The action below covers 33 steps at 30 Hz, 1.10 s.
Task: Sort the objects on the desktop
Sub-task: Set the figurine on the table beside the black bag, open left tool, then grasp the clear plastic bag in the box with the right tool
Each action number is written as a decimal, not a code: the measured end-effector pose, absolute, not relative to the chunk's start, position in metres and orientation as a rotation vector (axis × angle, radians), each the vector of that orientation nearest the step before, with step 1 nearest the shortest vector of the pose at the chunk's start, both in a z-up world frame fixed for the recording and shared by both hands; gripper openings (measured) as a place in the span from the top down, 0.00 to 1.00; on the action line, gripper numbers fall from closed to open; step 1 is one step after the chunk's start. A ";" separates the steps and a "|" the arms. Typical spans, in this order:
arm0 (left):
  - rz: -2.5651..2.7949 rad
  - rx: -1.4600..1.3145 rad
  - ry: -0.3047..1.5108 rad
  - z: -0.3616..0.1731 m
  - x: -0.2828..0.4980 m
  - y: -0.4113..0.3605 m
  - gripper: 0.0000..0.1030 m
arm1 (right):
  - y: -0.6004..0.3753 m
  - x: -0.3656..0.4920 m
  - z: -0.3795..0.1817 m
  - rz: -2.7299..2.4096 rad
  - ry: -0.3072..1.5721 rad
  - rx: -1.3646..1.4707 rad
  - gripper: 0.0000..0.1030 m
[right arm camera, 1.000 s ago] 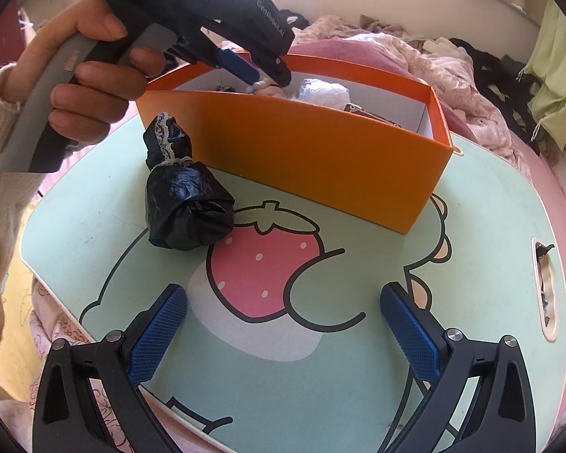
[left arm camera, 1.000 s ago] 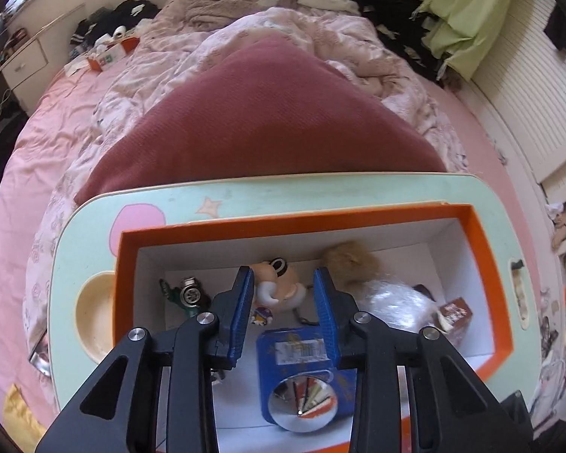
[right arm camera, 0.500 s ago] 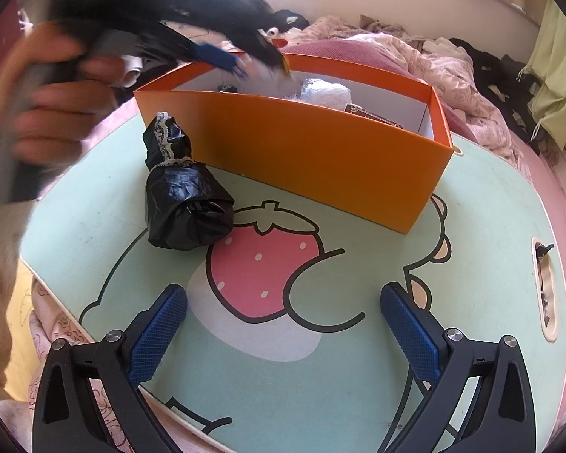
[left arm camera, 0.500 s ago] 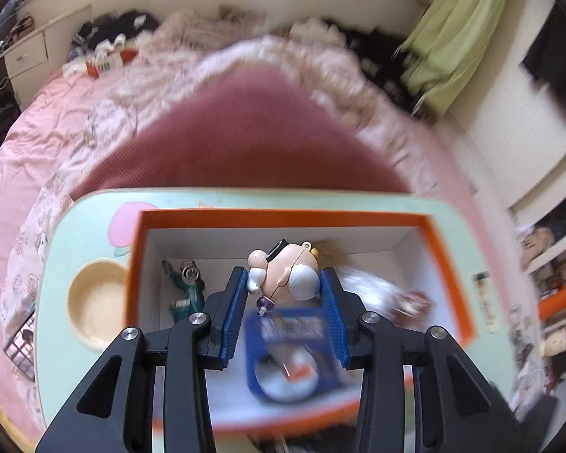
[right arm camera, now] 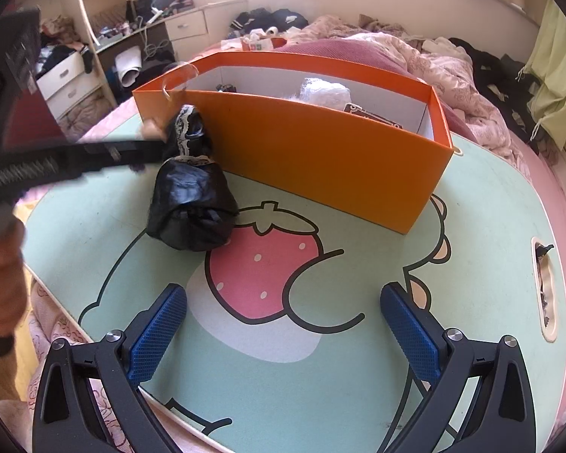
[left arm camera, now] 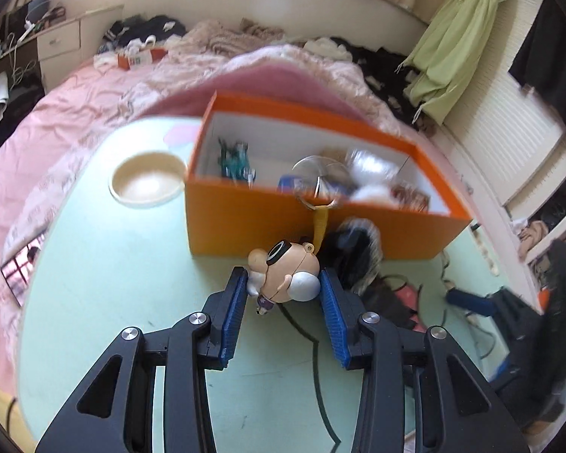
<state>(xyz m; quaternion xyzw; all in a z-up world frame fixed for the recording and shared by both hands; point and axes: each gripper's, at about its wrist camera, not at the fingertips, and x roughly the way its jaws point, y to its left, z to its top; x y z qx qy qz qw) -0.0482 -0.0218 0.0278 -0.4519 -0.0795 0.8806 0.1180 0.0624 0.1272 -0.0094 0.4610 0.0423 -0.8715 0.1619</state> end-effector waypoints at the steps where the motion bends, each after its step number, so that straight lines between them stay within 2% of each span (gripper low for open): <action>1: 2.572 -1.332 -0.223 0.021 -0.047 -0.019 0.60 | 0.127 0.062 -0.009 -2.489 0.120 1.317 0.00; 5: 2.603 -1.287 -0.198 0.015 -0.038 -0.016 0.60 | 0.128 0.063 -0.010 -2.489 0.119 1.314 0.00; 6: 2.606 -1.273 -0.212 0.016 -0.036 -0.018 0.56 | 0.128 0.063 -0.010 -2.489 0.118 1.314 0.00; 7: 2.605 -1.260 -0.235 0.017 -0.033 -0.020 0.40 | 0.128 0.063 -0.010 -2.489 0.118 1.315 0.00; 9: 2.608 -1.230 -0.294 0.020 -0.025 -0.028 0.18 | 0.128 0.062 -0.010 -2.489 0.118 1.315 0.00; 11: 2.641 -1.183 -0.298 0.022 -0.011 -0.030 0.19 | 0.128 0.062 -0.010 -2.490 0.118 1.315 0.00; 17: 2.740 -1.169 -0.101 0.010 0.018 -0.016 0.18 | 0.128 0.064 -0.010 -2.496 0.114 1.317 0.00; 20: 2.779 -1.136 0.044 0.005 0.021 -0.006 0.15 | 0.135 0.063 -0.010 -2.515 0.071 1.314 0.01; 22: 2.777 -1.117 0.102 0.002 0.022 0.001 0.08 | 0.143 0.063 -0.008 -2.526 -0.004 1.300 0.02; 27: 2.785 -1.090 0.098 0.002 0.020 0.001 0.07 | 0.158 0.071 0.015 -2.532 -0.145 1.159 0.28; 30: 2.790 -1.084 0.097 0.001 0.020 0.002 0.07 | 0.160 0.065 0.036 -2.459 -0.242 1.099 0.30; 33: 2.792 -1.079 0.097 0.001 0.020 0.002 0.07 | 0.157 0.042 0.062 -2.476 -0.247 1.058 0.32</action>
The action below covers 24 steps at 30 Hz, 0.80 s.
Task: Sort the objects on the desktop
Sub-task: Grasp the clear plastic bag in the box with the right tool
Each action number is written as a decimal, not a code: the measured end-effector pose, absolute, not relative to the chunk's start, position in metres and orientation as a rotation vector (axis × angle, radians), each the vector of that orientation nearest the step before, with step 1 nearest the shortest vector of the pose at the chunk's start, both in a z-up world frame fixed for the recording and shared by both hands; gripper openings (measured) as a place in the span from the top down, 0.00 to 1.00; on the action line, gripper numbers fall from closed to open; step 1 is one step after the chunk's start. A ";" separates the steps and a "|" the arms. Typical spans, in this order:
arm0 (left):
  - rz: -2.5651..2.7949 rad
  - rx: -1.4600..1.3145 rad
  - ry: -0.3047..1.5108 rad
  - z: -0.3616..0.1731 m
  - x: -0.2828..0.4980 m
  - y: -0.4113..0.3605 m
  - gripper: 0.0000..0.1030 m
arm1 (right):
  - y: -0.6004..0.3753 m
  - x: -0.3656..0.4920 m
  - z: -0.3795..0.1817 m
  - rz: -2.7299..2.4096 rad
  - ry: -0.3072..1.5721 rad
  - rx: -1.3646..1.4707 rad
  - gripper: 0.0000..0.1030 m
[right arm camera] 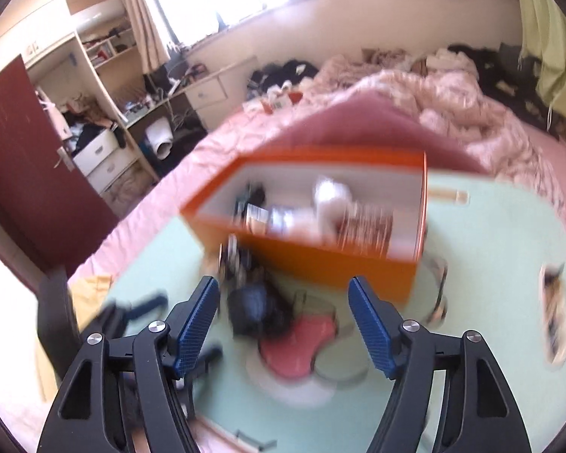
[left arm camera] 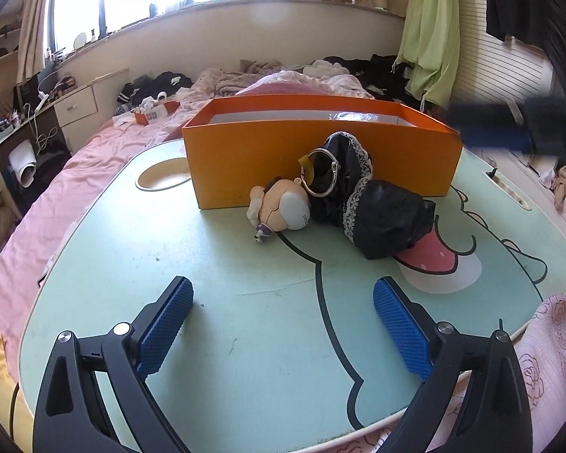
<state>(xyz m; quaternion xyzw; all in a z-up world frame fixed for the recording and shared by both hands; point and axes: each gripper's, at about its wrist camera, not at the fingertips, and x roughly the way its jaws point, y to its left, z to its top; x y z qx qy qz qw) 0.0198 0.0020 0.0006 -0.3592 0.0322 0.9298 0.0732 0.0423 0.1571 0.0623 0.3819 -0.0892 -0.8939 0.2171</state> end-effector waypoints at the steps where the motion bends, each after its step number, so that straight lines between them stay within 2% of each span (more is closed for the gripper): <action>1: 2.792 -1.076 0.096 0.000 0.020 0.001 0.07 | 0.156 0.032 0.070 -2.491 -0.234 1.052 0.32; 5: 2.794 -1.069 0.096 -0.001 0.022 0.001 0.06 | 0.151 -0.015 0.083 -2.498 -0.222 1.112 0.41; 8: 2.793 -1.068 0.095 -0.001 0.022 0.001 0.06 | 0.146 -0.045 0.076 -2.490 -0.224 1.196 0.41; 13: 2.793 -1.065 0.095 -0.001 0.023 0.001 0.06 | 0.129 -0.080 0.046 -2.432 -0.110 1.382 0.41; 14: 2.793 -1.065 0.095 -0.001 0.023 0.001 0.06 | 0.125 -0.083 0.040 -2.417 -0.097 1.408 0.47; 15: 2.793 -1.063 0.095 -0.001 0.023 0.001 0.06 | 0.124 -0.086 0.033 -2.401 -0.093 1.431 0.69; 19: 2.793 -1.061 0.095 0.000 0.023 0.002 0.06 | 0.130 -0.083 0.034 -2.399 -0.169 1.383 0.70; 24: 2.793 -1.060 0.095 0.000 0.023 0.004 0.06 | 0.142 -0.048 0.076 -2.401 -0.296 1.167 0.70</action>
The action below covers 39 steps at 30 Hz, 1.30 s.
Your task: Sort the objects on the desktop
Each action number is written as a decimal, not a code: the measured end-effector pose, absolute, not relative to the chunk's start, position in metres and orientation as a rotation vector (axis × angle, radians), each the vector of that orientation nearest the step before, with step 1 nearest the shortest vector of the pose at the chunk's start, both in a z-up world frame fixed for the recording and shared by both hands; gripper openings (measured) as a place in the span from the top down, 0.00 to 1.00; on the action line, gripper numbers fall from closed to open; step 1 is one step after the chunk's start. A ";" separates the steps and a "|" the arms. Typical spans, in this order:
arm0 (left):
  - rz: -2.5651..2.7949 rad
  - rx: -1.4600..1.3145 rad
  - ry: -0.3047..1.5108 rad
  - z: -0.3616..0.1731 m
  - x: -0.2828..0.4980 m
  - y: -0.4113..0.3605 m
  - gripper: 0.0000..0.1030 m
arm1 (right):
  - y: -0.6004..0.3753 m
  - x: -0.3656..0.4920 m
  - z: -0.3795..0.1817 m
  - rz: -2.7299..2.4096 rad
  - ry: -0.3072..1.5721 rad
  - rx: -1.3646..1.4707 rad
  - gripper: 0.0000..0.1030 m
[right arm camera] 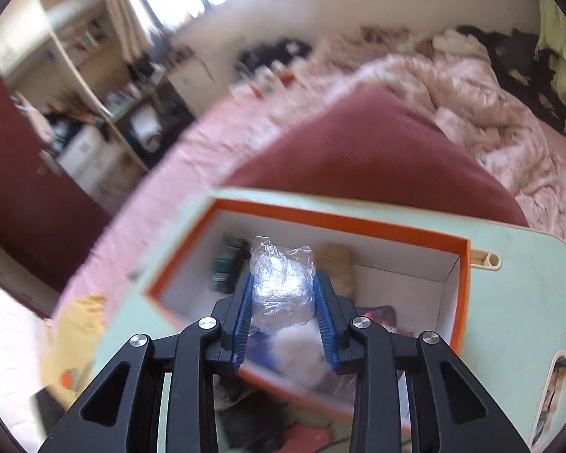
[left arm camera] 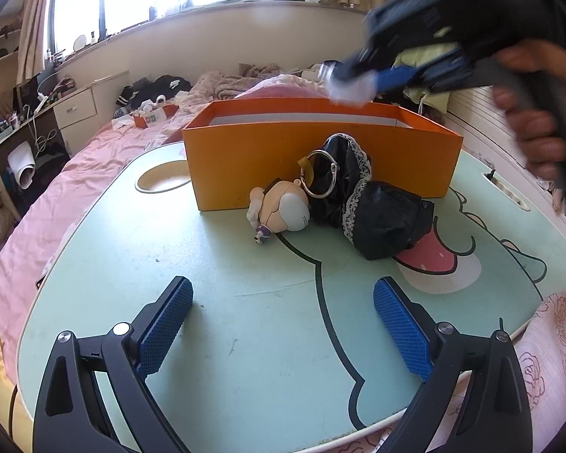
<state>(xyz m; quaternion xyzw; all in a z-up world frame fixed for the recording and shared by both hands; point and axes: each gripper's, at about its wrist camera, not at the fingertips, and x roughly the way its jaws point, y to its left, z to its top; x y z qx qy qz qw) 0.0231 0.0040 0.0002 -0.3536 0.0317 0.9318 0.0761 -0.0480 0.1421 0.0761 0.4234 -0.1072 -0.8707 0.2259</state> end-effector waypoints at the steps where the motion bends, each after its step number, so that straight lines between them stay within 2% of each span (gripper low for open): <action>1: 2.793 -1.060 0.095 0.000 0.023 0.003 0.06 | 0.145 -0.035 0.084 -2.393 -0.310 1.124 0.70; 4: 2.793 -1.059 0.094 0.000 0.023 0.003 0.06 | 0.146 0.007 0.091 -2.351 -0.279 1.065 0.70; 8: 2.794 -1.058 0.095 0.000 0.024 0.004 0.06 | 0.145 0.049 0.064 -2.323 -0.233 1.124 0.70; 12: 2.793 -1.058 0.094 0.000 0.024 0.004 0.06 | 0.147 0.053 0.021 -2.332 -0.265 1.254 0.68; 16: 2.793 -1.057 0.095 0.000 0.025 0.004 0.06 | 0.145 0.042 0.002 -2.369 -0.280 1.261 0.66; 17: 2.794 -1.058 0.094 -0.001 0.025 0.004 0.06 | 0.143 0.042 -0.001 -2.361 -0.280 1.271 0.62; 20: 2.793 -1.057 0.094 0.000 0.025 0.005 0.06 | 0.146 0.046 0.001 -2.390 -0.284 1.255 0.30; 24: 2.793 -1.058 0.094 -0.001 0.025 0.004 0.06 | 0.155 0.058 0.009 -2.441 -0.262 1.230 0.27; 29: 2.793 -1.058 0.094 0.000 0.025 0.004 0.06 | 0.153 0.072 0.004 -2.474 -0.141 1.285 0.24; 34: 2.791 -1.061 0.092 0.000 0.027 0.005 0.06 | 0.133 0.074 -0.007 -2.526 0.101 1.311 0.08; 35: 2.794 -1.062 0.092 0.000 0.027 0.006 0.06 | 0.129 0.074 -0.008 -2.510 0.123 1.310 0.00; 39: 2.796 -1.063 0.046 0.003 0.026 0.000 0.06 | 0.132 0.075 -0.011 -2.493 0.125 1.306 0.00</action>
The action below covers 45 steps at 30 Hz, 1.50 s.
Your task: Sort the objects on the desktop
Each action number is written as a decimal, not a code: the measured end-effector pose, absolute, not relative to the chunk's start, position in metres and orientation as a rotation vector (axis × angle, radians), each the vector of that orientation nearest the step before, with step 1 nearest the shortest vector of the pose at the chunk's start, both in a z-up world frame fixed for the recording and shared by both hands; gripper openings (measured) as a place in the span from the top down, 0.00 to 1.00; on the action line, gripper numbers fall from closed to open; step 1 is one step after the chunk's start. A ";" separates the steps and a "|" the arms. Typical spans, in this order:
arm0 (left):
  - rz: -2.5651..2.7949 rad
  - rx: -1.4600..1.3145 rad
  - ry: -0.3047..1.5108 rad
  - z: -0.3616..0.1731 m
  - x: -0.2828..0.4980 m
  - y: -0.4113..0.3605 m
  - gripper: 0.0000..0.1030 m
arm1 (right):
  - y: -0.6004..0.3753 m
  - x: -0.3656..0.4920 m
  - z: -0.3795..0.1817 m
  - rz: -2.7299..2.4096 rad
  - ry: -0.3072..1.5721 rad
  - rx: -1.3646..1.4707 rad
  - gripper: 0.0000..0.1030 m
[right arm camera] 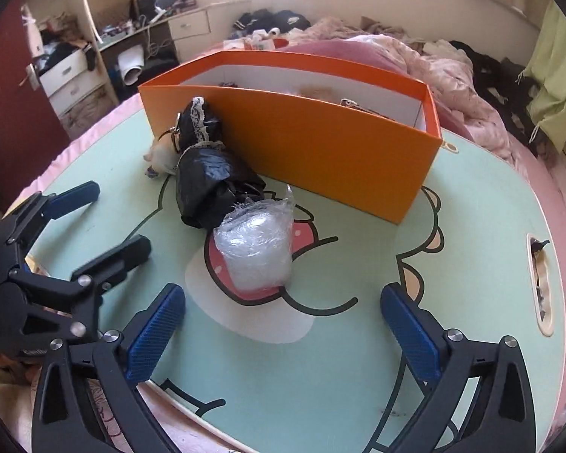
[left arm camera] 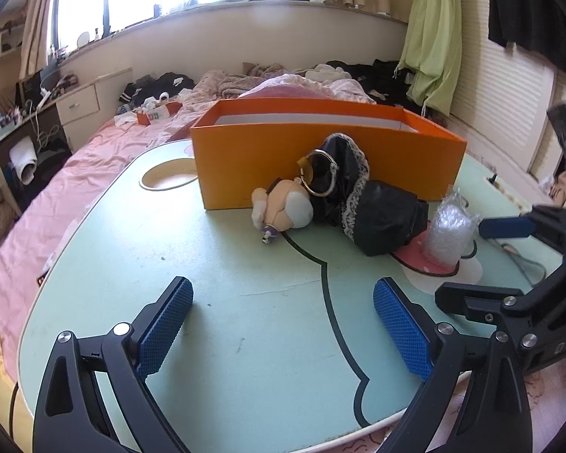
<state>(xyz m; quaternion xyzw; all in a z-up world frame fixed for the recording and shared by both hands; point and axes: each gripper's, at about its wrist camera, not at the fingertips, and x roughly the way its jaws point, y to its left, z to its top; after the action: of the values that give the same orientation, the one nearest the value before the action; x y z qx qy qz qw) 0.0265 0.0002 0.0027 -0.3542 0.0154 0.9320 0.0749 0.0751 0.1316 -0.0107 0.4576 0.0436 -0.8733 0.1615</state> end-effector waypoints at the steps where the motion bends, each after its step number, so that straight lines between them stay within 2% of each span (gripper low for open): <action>1: 2.795 -1.057 0.025 0.006 0.026 -0.003 0.06 | 0.133 0.075 -0.011 -2.496 0.122 1.307 0.00; 4: 2.814 -1.009 0.026 0.026 0.019 -0.009 0.06 | 0.133 0.074 -0.011 -2.496 0.124 1.308 0.00; 8: 2.748 -0.980 -0.045 0.079 -0.013 -0.020 0.07 | 0.132 0.075 -0.011 -2.496 0.123 1.307 0.00; 9: 2.699 -1.025 -0.064 0.094 -0.032 -0.021 0.11 | 0.133 0.075 -0.011 -2.496 0.122 1.307 0.00; 11: 2.589 -1.138 -0.110 0.104 -0.066 -0.022 0.25 | 0.133 0.074 -0.011 -2.496 0.123 1.307 0.00; 13: 2.442 -1.307 -0.170 0.101 -0.107 -0.020 0.50 | 0.133 0.075 -0.011 -2.497 0.122 1.306 0.00; 14: 2.376 -1.416 -0.175 0.093 -0.128 -0.015 0.58 | 0.133 0.076 -0.011 -2.497 0.121 1.305 0.00; 15: 2.348 -1.495 -0.171 0.086 -0.138 -0.010 0.70 | 0.134 0.076 -0.011 -2.498 0.121 1.305 0.00; 16: 2.324 -1.563 -0.173 0.078 -0.147 -0.007 0.72 | 0.133 0.077 -0.011 -2.499 0.120 1.305 0.00; 23: 2.242 -1.728 -0.116 0.055 -0.163 0.019 0.72 | 0.133 0.074 -0.010 -2.501 0.116 1.306 0.00; 25: 2.266 -1.757 -0.085 0.049 -0.166 0.022 0.65 | 0.134 0.074 -0.010 -2.501 0.116 1.306 0.00; 30: 2.300 -1.747 0.027 0.037 -0.160 0.028 0.65 | 0.134 0.073 -0.010 -2.502 0.114 1.307 0.00; 32: 2.300 -1.747 0.007 0.039 -0.159 0.025 0.69 | 0.134 0.073 -0.011 -2.503 0.113 1.307 0.00; 37: 2.329 -1.674 -0.083 0.041 -0.156 0.012 0.69 | 0.132 0.074 -0.010 -2.507 0.109 1.309 0.00; 40: 2.390 -1.527 -0.177 0.059 -0.143 0.004 0.69 | 0.133 0.074 -0.011 -2.507 0.110 1.308 0.00; 45: 2.507 -1.235 -0.278 0.100 -0.079 -0.021 0.69 | 0.134 0.073 -0.011 -2.508 0.109 1.308 0.00</action>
<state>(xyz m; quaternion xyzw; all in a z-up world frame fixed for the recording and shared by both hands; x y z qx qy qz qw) -0.0793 -0.0207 0.1005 -0.4337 -0.0975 0.8802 0.1660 0.0732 0.1335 -0.0109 0.4565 0.0379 -0.8753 0.1549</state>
